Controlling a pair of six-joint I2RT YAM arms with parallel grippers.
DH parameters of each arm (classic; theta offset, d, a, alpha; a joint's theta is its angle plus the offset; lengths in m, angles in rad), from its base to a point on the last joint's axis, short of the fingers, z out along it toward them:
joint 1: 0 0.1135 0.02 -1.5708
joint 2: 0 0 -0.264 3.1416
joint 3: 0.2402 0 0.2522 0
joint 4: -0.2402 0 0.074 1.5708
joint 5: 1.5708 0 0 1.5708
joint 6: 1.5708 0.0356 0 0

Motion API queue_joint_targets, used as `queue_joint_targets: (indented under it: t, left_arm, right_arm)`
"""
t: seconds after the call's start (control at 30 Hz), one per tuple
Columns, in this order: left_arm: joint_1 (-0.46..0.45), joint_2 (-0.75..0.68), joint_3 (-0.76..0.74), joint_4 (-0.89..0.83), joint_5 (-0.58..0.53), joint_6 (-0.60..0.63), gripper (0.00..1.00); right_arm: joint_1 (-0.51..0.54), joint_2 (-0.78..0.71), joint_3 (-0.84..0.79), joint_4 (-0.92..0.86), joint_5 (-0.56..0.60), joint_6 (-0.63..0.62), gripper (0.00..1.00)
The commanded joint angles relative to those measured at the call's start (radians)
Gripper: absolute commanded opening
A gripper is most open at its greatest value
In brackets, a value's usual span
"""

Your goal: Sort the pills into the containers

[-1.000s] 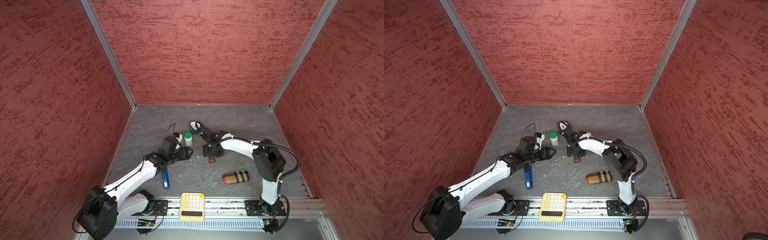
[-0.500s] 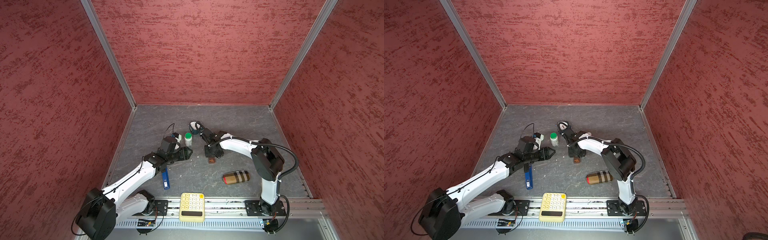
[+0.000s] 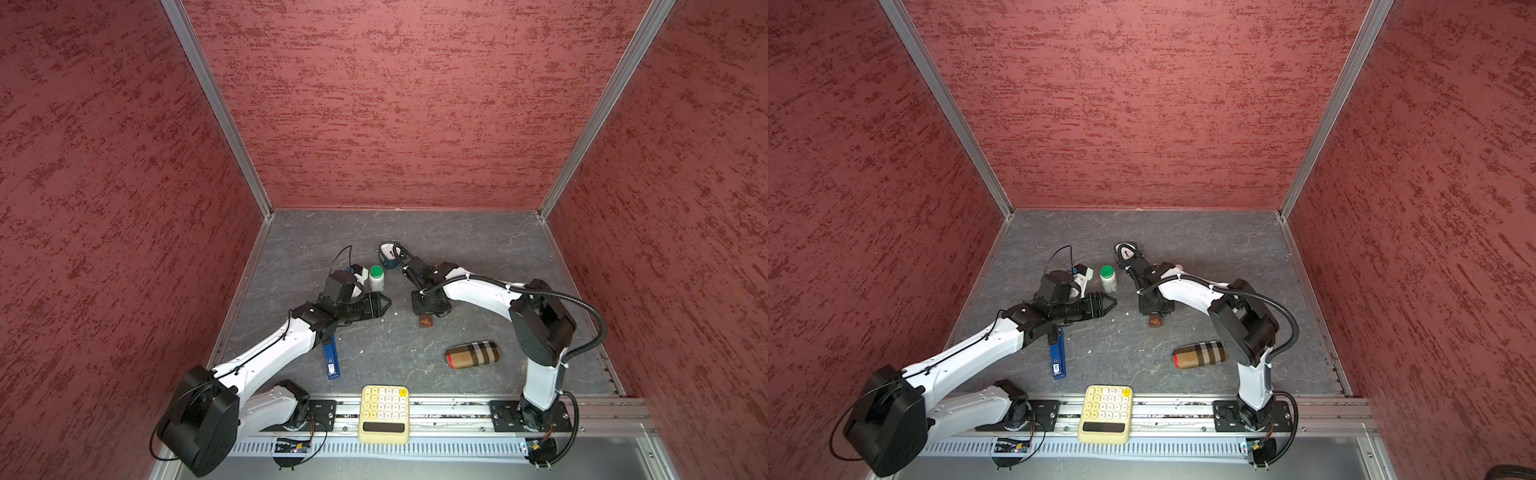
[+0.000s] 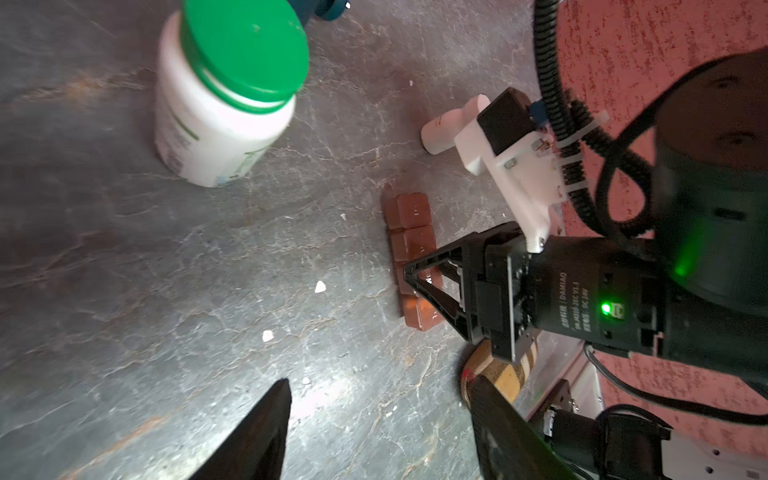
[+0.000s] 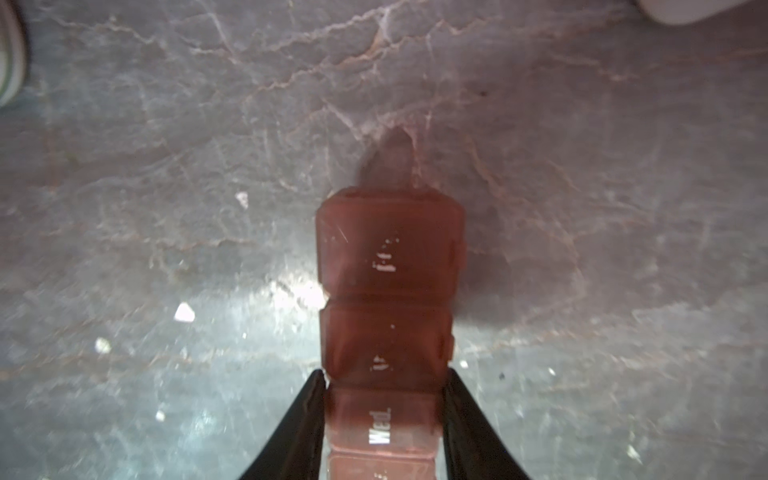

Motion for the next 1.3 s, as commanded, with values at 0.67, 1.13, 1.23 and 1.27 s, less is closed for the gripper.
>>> queue_joint_targets:
  t: [0.67, 1.13, 1.23, 1.27]
  left_arm:
    - [-0.104, 0.35, 0.172, 0.355, 0.226, -0.133, 0.65]
    - [-0.13, 0.428, 0.178, 0.487, 0.242, -0.167, 0.57]
    - [-0.139, 0.447, 0.192, 0.478, 0.265, -0.168, 0.51]
    - [-0.141, 0.452, 0.193, 0.47, 0.276, -0.169, 0.49]
  right_arm:
    - [0.005, -0.34, -0.105, 0.01, -0.131, -0.052, 0.39]
    - [0.005, -0.358, -0.097, 0.043, -0.189, -0.063, 0.39]
    - [0.004, -0.359, -0.099, 0.043, -0.185, -0.066, 0.39]
    - [0.004, -0.359, -0.099, 0.04, -0.183, -0.066, 0.39]
